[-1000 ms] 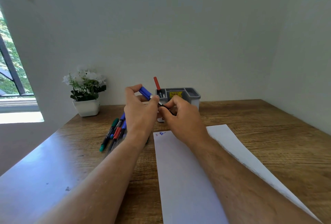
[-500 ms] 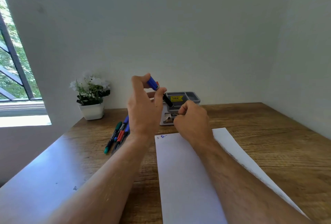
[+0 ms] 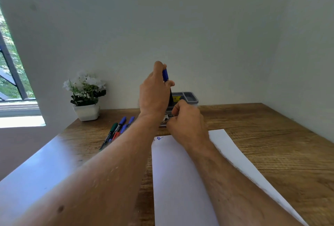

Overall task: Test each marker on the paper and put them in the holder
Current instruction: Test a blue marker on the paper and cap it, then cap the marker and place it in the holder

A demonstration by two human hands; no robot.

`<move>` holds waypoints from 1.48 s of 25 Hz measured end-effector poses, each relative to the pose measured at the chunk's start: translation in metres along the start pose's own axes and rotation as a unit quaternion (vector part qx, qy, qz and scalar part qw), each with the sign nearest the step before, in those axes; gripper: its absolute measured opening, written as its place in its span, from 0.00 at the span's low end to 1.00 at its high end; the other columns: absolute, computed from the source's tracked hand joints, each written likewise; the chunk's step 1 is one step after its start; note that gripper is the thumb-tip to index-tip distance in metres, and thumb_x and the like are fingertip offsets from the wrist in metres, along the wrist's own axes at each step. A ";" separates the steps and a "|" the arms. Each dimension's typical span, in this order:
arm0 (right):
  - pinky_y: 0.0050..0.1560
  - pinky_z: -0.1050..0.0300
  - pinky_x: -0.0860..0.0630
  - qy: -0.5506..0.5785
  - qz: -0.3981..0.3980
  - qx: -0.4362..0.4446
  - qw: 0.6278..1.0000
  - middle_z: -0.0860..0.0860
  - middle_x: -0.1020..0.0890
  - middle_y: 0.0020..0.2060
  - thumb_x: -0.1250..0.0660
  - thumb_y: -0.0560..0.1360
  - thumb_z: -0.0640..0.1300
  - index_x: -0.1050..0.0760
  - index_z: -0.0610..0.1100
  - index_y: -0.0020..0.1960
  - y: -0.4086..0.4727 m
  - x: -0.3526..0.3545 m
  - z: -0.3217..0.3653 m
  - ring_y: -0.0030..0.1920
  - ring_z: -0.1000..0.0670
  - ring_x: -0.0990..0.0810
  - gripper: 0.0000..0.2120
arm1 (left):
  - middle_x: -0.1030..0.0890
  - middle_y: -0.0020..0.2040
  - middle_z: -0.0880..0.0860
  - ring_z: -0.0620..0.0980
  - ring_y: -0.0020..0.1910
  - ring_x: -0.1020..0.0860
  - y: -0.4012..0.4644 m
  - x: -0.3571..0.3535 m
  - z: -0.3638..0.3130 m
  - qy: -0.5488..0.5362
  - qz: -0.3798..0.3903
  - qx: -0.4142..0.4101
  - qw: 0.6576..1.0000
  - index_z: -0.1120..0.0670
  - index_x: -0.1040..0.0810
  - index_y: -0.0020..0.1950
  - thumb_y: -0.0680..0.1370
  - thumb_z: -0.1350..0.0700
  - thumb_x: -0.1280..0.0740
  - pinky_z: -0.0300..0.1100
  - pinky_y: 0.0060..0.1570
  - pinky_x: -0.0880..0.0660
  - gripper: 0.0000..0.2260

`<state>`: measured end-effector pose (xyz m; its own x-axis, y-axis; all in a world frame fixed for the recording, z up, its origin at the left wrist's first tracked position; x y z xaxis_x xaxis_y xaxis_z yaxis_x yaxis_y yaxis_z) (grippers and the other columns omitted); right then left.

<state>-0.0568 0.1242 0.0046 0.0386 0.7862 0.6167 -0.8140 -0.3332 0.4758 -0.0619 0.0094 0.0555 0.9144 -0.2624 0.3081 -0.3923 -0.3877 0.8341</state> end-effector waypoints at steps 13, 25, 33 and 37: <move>0.42 0.58 0.24 -0.005 0.006 0.013 1.000 0.50 0.21 0.47 0.32 0.72 0.39 0.27 0.45 0.55 0.002 -0.003 -0.002 0.46 0.50 0.23 0.13 | 0.29 0.35 0.41 0.49 0.36 0.24 0.033 -0.022 0.003 0.025 0.009 -0.001 1.000 0.49 0.31 0.60 0.77 0.62 0.33 0.41 0.34 0.30 0.15; 0.40 0.59 0.31 -0.051 -0.003 0.060 0.997 0.47 0.21 0.48 0.33 0.74 0.40 0.27 0.43 0.57 0.003 -0.010 -0.003 0.42 0.51 0.27 0.13 | 0.21 0.56 0.59 0.56 0.52 0.22 0.028 -0.038 0.018 0.202 0.148 0.091 0.964 0.59 0.27 0.60 0.75 0.61 0.29 0.42 0.40 0.33 0.15; 0.45 0.56 0.24 -0.046 0.012 0.035 0.998 0.50 0.23 0.46 0.32 0.74 0.42 0.27 0.45 0.57 0.005 -0.010 -0.004 0.46 0.50 0.23 0.12 | 0.19 0.47 0.59 0.55 0.44 0.21 0.034 0.002 0.009 0.127 0.112 0.138 0.976 0.60 0.21 0.50 0.73 0.58 0.24 0.43 0.38 0.28 0.10; 0.52 0.50 0.20 -0.041 0.023 0.025 0.999 0.49 0.22 0.46 0.33 0.74 0.43 0.27 0.46 0.55 0.004 -0.009 -0.005 0.49 0.48 0.21 0.10 | 0.16 0.41 0.54 0.52 0.42 0.17 0.019 0.040 0.013 0.114 0.123 0.179 0.969 0.58 0.18 0.45 0.71 0.55 0.23 0.43 0.41 0.21 0.09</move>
<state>-0.0631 0.1178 -0.0021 0.0500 0.7249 0.6870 -0.7865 -0.3954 0.4744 -0.0342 -0.0202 0.0777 0.7711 -0.1999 0.6045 -0.5732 -0.6313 0.5224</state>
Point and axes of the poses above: each hand's wrist, its own y-axis towards the middle knuckle, its own x-axis out of the back of the hand, z = x × y, the point moved 2 cm from there along y, towards the middle knuckle
